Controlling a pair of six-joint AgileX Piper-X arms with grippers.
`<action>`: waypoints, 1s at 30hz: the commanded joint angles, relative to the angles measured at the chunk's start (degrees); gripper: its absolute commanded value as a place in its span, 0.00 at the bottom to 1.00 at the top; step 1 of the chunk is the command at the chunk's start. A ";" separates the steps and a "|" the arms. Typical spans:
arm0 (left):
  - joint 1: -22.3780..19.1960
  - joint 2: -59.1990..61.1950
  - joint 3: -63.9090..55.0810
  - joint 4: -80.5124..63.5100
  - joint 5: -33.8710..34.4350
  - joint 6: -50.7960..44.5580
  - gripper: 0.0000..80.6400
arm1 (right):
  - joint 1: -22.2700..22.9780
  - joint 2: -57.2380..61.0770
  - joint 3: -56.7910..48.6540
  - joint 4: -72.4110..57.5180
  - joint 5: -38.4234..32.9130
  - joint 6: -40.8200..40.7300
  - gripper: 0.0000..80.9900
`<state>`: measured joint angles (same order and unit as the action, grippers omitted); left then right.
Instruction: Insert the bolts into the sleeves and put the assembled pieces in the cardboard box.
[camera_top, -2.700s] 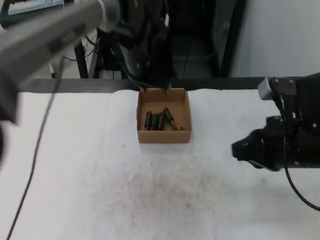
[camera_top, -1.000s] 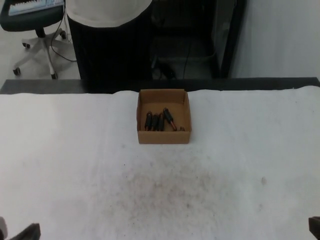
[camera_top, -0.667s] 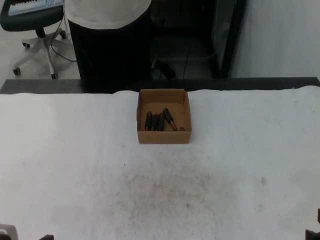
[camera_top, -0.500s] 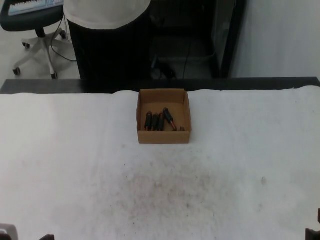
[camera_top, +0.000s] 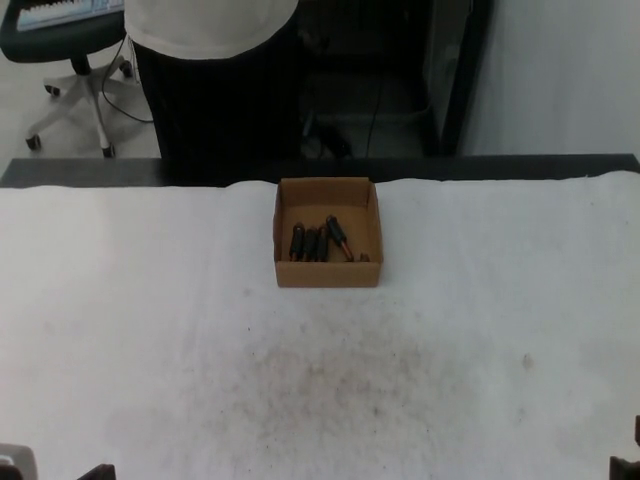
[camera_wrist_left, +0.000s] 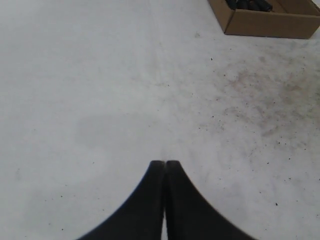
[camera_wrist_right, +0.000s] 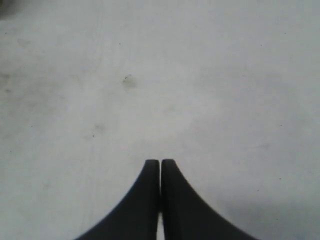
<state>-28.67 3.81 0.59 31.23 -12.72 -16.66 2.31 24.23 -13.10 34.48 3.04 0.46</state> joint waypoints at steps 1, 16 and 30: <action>-0.19 0.19 -0.59 -0.70 -0.03 -0.50 0.00 | -0.27 -0.80 3.42 -5.79 0.05 0.41 0.01; -0.19 0.19 -0.59 -0.70 -0.03 -0.50 0.00 | -0.27 -11.20 13.10 -13.35 0.05 0.41 0.01; -0.19 0.19 -0.59 -0.57 -0.03 -0.50 0.00 | -0.27 -13.22 13.10 -13.86 0.05 0.41 0.01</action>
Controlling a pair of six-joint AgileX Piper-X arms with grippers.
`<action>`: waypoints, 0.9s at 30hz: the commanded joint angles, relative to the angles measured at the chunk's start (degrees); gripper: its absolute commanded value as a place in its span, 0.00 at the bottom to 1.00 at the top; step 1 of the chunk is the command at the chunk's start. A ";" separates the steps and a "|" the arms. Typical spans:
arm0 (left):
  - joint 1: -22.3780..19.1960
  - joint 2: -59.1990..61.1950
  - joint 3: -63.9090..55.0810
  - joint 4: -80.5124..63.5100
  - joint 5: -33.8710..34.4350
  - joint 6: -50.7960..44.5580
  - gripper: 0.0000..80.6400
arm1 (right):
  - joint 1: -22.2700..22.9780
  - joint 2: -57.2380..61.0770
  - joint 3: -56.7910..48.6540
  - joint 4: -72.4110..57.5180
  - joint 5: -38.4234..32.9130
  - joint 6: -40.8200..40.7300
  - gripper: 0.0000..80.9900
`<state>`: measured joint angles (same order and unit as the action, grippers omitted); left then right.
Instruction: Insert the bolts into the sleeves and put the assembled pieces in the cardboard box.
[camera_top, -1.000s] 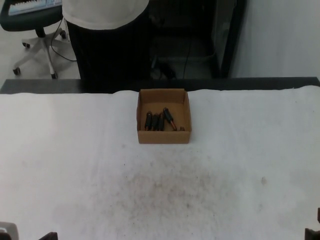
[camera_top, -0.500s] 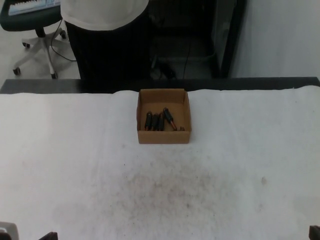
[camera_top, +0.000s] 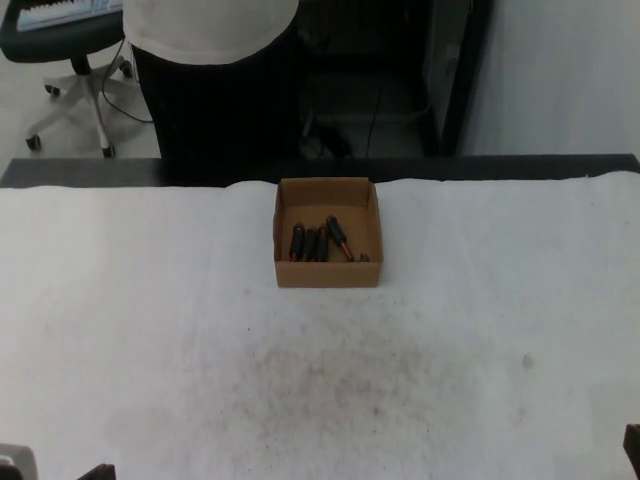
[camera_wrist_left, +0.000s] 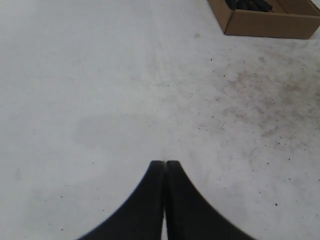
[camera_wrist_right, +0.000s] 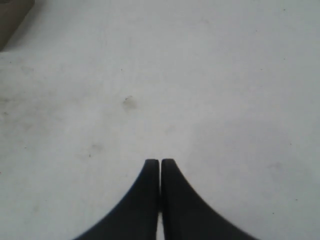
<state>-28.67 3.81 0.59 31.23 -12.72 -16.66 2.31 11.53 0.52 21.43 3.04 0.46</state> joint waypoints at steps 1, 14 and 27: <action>-0.19 0.19 -0.59 -0.57 -0.03 -0.50 0.00 | -0.27 -0.52 -0.52 -0.82 0.05 0.41 0.01; 1.65 -3.81 -0.59 -0.64 -0.03 -0.50 0.00 | -0.27 -3.44 -0.52 -0.73 0.05 0.41 0.01; 4.56 -3.81 -0.59 -0.60 -0.03 -0.50 0.00 | -0.16 -11.53 -0.52 -2.44 0.05 0.41 0.01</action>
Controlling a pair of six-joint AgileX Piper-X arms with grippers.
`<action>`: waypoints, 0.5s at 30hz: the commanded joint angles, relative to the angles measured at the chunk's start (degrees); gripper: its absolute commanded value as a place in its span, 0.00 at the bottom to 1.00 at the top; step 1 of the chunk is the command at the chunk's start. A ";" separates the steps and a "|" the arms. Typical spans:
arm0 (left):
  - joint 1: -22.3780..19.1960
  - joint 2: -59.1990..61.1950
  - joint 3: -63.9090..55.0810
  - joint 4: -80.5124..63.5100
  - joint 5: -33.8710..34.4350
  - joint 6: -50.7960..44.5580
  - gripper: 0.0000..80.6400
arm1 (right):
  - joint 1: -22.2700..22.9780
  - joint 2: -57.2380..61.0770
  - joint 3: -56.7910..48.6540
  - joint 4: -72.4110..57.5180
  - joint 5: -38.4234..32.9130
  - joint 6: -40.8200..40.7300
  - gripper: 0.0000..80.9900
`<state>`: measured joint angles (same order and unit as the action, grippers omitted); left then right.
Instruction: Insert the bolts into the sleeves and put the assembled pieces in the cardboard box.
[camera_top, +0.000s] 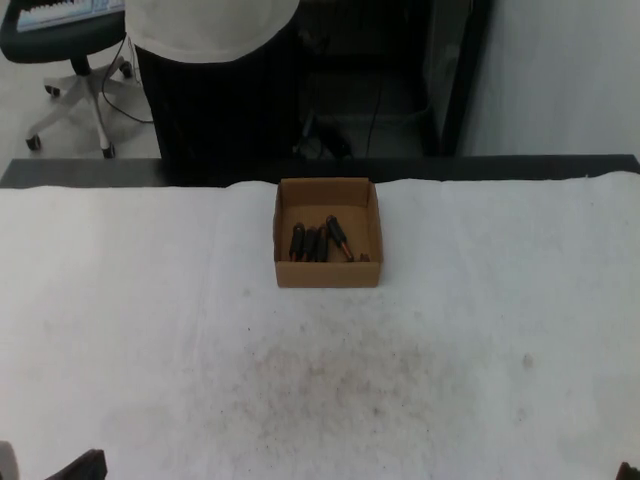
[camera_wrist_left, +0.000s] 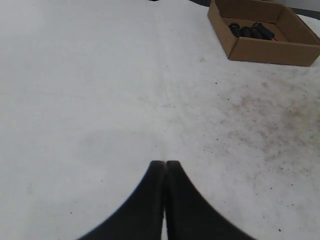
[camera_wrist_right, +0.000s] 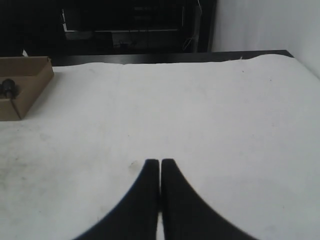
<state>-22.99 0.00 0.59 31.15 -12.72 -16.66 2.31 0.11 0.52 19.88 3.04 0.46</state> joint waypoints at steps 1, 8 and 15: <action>-0.40 0.00 -0.59 -0.51 -0.03 -0.50 0.00 | -0.16 -0.11 -0.52 -0.89 0.05 0.41 0.01; 3.62 0.00 -0.59 -0.51 -0.03 -0.50 0.00 | -0.16 -0.11 -0.52 -0.88 0.05 0.41 0.01; 6.18 0.00 -0.59 -0.51 -0.03 -0.50 0.00 | -0.16 -0.11 -0.52 -0.88 0.05 0.41 0.01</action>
<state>-16.31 0.00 0.59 31.15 -12.72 -16.66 2.31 0.11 0.52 19.76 3.04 0.46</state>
